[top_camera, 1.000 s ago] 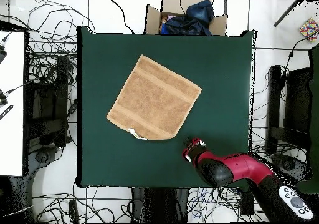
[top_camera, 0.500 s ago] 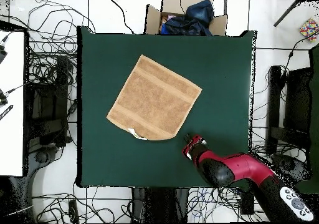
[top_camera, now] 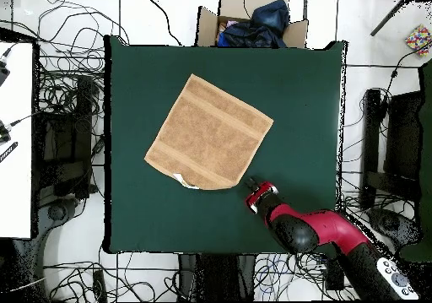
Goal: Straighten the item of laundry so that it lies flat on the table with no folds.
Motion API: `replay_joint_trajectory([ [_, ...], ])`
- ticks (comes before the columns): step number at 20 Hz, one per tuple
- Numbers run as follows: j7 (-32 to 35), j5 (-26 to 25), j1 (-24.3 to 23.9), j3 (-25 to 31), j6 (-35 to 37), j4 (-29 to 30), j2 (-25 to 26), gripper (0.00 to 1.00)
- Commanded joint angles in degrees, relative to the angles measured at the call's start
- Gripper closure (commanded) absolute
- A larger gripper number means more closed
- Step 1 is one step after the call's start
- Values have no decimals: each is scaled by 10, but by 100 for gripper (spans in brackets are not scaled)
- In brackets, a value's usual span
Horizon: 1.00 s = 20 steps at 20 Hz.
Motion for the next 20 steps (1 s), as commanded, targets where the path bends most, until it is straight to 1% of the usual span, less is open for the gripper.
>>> replay_joint_trajectory([
  [1, -115, 10, 35, 18, 99, -91, 42, 100],
  [2, -104, 12, 52, 5, 112, -97, 32, 100],
  [6, -68, 11, 87, -20, 127, -109, 16, 100],
  [9, -47, 8, 106, -32, 132, -116, 7, 100],
  [11, -43, 14, 111, -34, 135, -120, 6, 100],
  [17, -53, 12, 109, -33, 130, -134, 26, 100],
  [19, -82, 24, 90, -18, 135, -132, 46, 100],
  [20, -108, 36, 71, -3, 141, -129, 63, 100],
])
